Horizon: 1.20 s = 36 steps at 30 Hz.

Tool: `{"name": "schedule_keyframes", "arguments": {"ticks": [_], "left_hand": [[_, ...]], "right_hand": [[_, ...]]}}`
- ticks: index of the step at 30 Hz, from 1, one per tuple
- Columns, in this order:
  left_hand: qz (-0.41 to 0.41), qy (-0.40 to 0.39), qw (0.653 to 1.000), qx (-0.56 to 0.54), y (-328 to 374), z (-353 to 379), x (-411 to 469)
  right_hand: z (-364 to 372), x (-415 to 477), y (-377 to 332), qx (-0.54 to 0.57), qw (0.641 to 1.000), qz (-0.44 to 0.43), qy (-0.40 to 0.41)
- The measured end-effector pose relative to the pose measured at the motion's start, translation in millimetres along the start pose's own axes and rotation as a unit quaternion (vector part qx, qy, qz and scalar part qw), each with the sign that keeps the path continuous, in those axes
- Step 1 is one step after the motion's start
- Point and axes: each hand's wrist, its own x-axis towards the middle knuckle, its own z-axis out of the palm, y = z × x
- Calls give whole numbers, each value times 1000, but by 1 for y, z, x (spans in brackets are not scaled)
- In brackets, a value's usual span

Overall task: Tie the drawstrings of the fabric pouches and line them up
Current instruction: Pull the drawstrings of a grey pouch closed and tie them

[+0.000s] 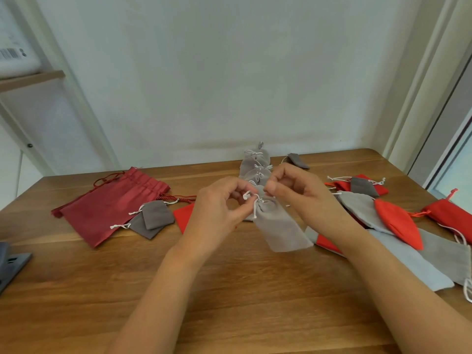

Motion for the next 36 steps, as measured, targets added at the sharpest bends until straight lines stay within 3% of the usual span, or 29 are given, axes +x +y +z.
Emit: {"name": "schedule_keyframes", "arguments": {"ticks": [12, 23, 28, 36], "left_hand": [[114, 14, 993, 41, -7, 3, -2], [97, 57, 994, -2, -8, 6, -3], [34, 58, 996, -51, 0, 7, -4], [-6, 16, 999, -52, 10, 4, -3]], "right_hand": [[-6, 3, -2, 99, 988, 120, -2], [-3, 1, -3, 78, 992, 100, 16], [-1, 2, -3, 53, 994, 88, 32], [-6, 4, 1, -105, 988, 84, 73]]}}
